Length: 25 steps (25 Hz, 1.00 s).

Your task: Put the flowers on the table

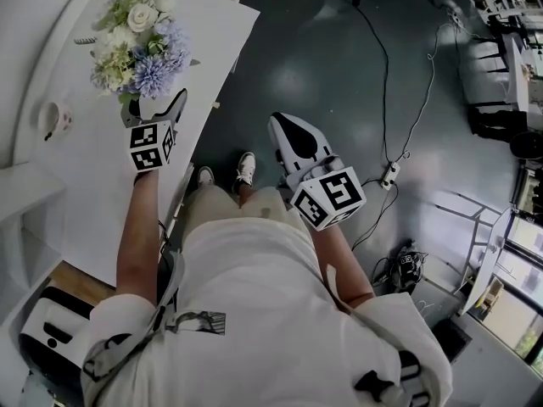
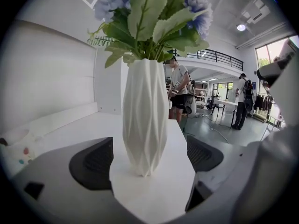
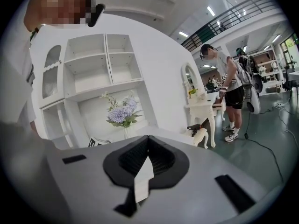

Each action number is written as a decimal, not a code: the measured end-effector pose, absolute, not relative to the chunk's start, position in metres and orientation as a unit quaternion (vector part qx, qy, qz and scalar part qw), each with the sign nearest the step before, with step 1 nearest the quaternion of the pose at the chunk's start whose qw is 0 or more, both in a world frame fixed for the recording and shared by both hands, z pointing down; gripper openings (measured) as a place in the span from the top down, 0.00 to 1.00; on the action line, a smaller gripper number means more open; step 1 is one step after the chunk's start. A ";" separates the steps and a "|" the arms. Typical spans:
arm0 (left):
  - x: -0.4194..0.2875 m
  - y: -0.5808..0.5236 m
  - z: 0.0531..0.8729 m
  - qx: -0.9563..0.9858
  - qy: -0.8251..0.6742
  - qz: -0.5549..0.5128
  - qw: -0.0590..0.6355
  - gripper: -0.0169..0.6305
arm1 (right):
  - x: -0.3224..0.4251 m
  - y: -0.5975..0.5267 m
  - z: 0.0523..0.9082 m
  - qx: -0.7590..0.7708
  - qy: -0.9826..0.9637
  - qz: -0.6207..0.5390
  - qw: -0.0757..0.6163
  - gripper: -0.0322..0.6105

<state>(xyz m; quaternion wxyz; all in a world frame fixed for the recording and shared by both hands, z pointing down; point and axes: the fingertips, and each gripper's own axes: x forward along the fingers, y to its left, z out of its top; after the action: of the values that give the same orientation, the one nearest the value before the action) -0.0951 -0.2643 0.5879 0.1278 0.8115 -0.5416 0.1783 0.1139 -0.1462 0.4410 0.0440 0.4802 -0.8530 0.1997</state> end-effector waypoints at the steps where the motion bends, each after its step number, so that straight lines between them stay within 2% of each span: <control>1: -0.098 -0.261 0.587 0.810 -0.543 0.180 0.130 0.24 | 0.112 -0.145 0.440 0.479 -0.854 0.201 0.040 0.94; 14: -0.116 -0.227 0.563 0.804 -0.541 0.187 0.159 0.24 | 0.124 -0.153 0.424 0.490 -0.850 0.192 0.012 0.94; 21: -0.151 -0.210 0.552 0.777 -0.570 0.202 0.171 0.24 | 0.110 -0.163 0.413 0.470 -0.865 0.178 0.001 0.94; 25: -0.169 -0.201 0.533 0.762 -0.593 0.198 0.165 0.28 | 0.109 -0.169 0.411 0.463 -0.868 0.181 -0.002 0.94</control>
<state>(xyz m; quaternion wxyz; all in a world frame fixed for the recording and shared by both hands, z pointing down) -0.1691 -0.2009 0.5332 0.1652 0.7625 -0.5933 0.1983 0.1089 -0.1686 0.4112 -0.0020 0.4626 -0.8679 0.1810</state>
